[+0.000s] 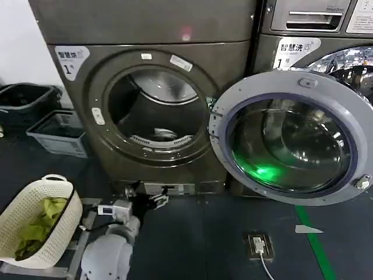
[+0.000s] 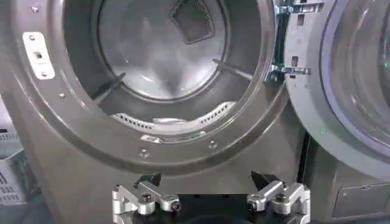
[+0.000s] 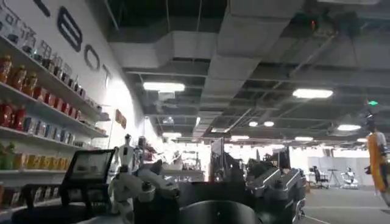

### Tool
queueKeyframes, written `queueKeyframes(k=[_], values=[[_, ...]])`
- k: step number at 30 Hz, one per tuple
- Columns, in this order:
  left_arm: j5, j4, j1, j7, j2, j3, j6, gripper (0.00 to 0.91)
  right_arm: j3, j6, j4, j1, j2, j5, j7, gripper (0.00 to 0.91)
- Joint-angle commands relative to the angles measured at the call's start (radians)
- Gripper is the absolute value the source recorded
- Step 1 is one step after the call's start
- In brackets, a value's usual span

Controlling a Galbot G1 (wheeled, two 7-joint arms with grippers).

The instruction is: Grasp the clothes from the dryer.

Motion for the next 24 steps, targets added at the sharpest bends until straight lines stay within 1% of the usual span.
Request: queueKeyframes(k=[1,24], values=[[-0.001,-0.001,0.001,-0.002,0.005,-0.004,0.049,0.907,0.000,0.002,0.001,0.000,-0.001,0.002,0.000,0.907],[0.001,0.012,-0.010,-0.001,-0.001,-0.002,0.049,0.907,-0.012,0.004,0.008,-0.001,0.003,0.003,0.000,0.907]])
